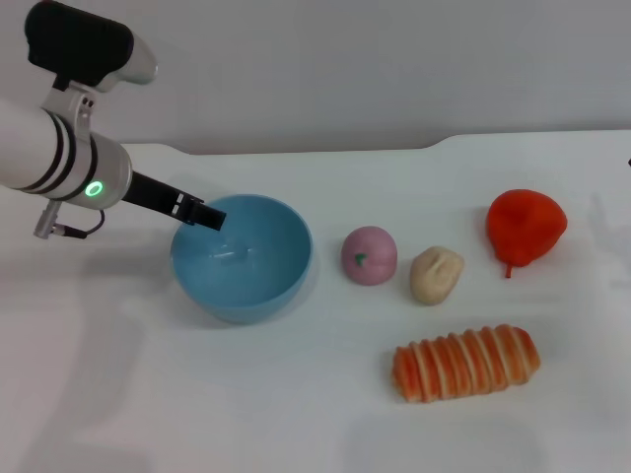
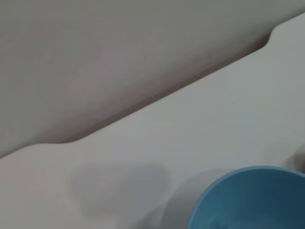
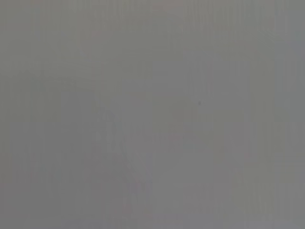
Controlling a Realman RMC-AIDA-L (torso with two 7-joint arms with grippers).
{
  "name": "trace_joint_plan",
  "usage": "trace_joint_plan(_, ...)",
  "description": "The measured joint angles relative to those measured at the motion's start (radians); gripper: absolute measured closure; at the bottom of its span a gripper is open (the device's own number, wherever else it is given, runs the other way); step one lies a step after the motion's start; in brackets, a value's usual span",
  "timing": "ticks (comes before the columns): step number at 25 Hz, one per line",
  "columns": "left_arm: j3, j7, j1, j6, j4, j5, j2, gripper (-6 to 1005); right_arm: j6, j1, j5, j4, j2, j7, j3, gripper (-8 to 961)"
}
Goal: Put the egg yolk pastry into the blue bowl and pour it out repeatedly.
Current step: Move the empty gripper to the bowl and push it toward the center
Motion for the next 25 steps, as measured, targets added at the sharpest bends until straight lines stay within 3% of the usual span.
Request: trace_joint_plan(25,-0.023,-0.007,-0.026,0.134,0.202,-0.011,-0.001,277,-0.002,-0.004,-0.003,-0.001,0.0,-0.002,-0.004,376)
